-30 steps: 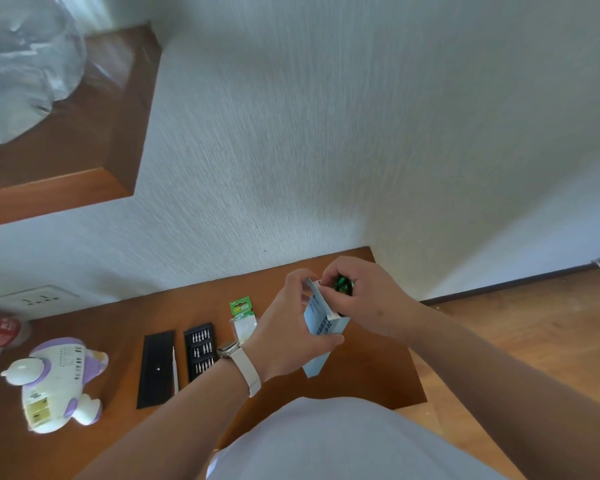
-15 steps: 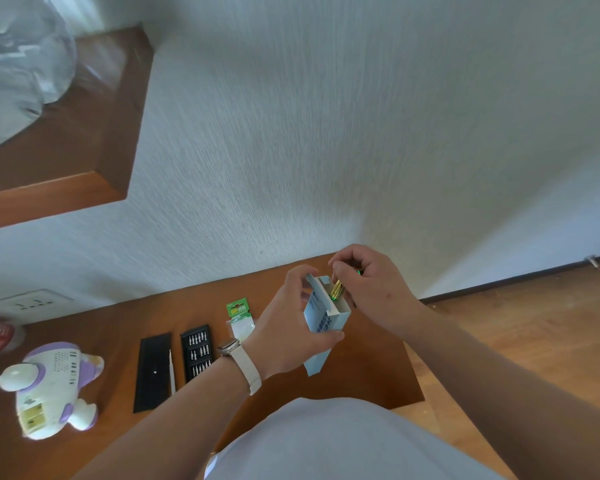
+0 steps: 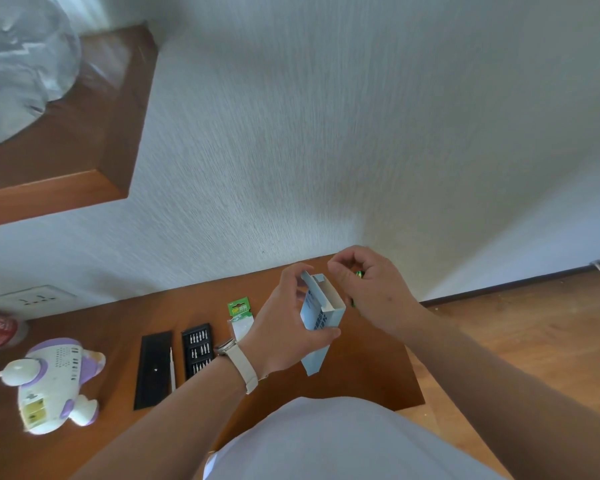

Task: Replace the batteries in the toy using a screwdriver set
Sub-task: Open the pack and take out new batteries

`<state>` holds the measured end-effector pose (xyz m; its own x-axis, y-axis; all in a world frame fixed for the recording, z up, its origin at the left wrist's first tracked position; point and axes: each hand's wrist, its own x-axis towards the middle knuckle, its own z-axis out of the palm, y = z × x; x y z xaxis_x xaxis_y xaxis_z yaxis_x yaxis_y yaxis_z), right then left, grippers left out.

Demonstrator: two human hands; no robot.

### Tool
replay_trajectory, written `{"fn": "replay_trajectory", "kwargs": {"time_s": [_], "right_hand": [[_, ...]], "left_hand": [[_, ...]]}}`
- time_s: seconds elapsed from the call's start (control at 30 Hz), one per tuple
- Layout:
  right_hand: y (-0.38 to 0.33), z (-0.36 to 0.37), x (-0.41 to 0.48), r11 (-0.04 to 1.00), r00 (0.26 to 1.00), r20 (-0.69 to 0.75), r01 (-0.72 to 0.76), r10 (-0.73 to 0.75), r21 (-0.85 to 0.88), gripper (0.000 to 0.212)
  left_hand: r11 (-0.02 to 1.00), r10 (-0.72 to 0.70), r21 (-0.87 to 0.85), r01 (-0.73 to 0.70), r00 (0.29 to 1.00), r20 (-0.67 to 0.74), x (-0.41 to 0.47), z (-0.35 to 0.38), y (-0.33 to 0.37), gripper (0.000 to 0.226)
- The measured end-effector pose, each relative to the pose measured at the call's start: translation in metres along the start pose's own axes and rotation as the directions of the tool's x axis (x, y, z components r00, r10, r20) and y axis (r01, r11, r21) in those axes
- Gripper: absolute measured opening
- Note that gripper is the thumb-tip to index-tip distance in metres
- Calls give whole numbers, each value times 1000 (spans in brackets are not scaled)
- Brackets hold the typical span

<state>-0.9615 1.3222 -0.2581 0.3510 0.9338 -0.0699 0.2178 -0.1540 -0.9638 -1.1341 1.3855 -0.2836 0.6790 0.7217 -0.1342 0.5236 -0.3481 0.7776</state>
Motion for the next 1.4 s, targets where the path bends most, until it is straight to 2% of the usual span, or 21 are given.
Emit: {"fn": "replay_trajectory", "kwargs": {"time_s": [0.1, 0.17, 0.27, 0.33, 0.47, 0.6, 0.67, 0.77, 1.07, 1.17, 1.3, 1.4], "right_hand": [[-4, -1, 7, 966, 981, -90, -148, 170, 213, 12], [-7, -1, 13, 877, 966, -66, -197, 250, 439, 11], [-16, 1, 20, 716, 961, -4, -204, 278, 668, 18], [-20, 4, 23, 659, 963, 26, -202, 267, 724, 21], [-21, 12, 25, 737, 970, 33, -207, 243, 644, 23], [-19, 18, 18, 940, 991, 14, -128, 130, 317, 31], [-18, 21, 15, 977, 998, 33, -65, 59, 203, 34], [-17, 23, 12, 993, 999, 46, 8, -13, 117, 35], [-12, 19, -1, 988, 983, 99, 154, -154, 14, 27], [-10, 19, -4, 986, 982, 87, 166, -165, -4, 22], [-7, 19, -6, 987, 987, 59, 147, -151, 59, 14], [-1, 17, -9, 991, 993, 63, 93, -99, 98, 25]], "left_hand": [[1000, -11, 19, 11, 1000, 7, 0, 0, 1, 84], [1000, -8, 24, 8, 1000, 6, 1, 1, 2, 85], [1000, -3, 3, 3, 1000, 15, 2, 1, 3, 86], [1000, 2, -9, -2, 1000, 30, 3, 0, 4, 87], [999, 9, -36, -7, 999, 42, 3, -2, 7, 87], [997, 9, -75, -5, 999, 48, 3, -4, 8, 90], [995, 6, -96, -2, 999, 47, 2, -5, 8, 90], [994, 7, -112, -2, 999, 50, 2, -5, 8, 90], [988, 39, -153, -34, 999, 31, 2, -10, 10, 93], [985, 40, -172, -35, 999, 27, 0, -10, 12, 90], [978, 38, -206, -37, 999, -2, -2, -12, 15, 87], [963, 22, -268, -29, 999, -26, -3, -17, 18, 88]]}}
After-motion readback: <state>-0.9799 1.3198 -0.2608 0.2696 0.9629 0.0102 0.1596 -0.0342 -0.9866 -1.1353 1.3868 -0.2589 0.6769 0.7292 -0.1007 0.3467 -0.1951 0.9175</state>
